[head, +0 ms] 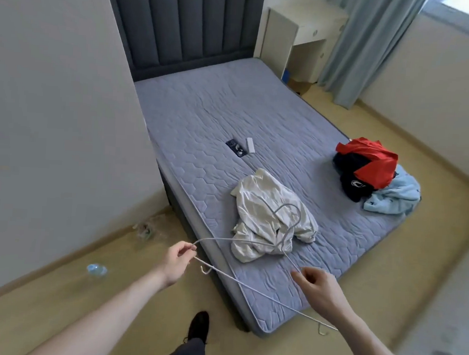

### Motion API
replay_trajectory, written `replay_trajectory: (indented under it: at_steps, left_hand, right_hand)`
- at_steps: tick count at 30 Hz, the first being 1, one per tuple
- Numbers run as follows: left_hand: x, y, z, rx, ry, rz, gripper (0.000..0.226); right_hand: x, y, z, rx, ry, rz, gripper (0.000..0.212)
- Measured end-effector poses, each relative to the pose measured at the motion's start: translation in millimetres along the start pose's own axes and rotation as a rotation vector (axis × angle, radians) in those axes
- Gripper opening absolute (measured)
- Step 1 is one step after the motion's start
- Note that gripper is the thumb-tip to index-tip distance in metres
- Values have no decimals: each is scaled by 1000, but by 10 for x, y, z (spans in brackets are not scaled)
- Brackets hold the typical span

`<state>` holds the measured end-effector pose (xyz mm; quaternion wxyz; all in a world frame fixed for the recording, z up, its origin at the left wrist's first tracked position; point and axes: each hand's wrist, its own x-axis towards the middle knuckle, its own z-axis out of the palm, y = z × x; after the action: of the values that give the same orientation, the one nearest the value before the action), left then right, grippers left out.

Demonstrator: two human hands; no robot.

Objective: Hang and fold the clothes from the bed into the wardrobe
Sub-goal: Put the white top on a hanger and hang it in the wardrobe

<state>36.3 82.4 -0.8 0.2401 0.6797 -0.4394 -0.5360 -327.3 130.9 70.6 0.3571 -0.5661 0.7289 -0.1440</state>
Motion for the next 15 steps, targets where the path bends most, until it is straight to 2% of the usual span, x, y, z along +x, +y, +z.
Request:
replay_trajectory:
  at_steps: [6, 11, 15]
  left_hand:
    - [685, 187, 417, 274, -104, -127, 15]
    - [1085, 425, 916, 481, -177, -123, 17]
    - [1312, 580, 1407, 577, -190, -118, 21]
  right_hand:
    - [347, 379, -341, 10, 119, 125, 53]
    - [781, 755, -670, 39, 171, 202, 54]
    - [1230, 1098, -886, 80, 152, 256, 50]
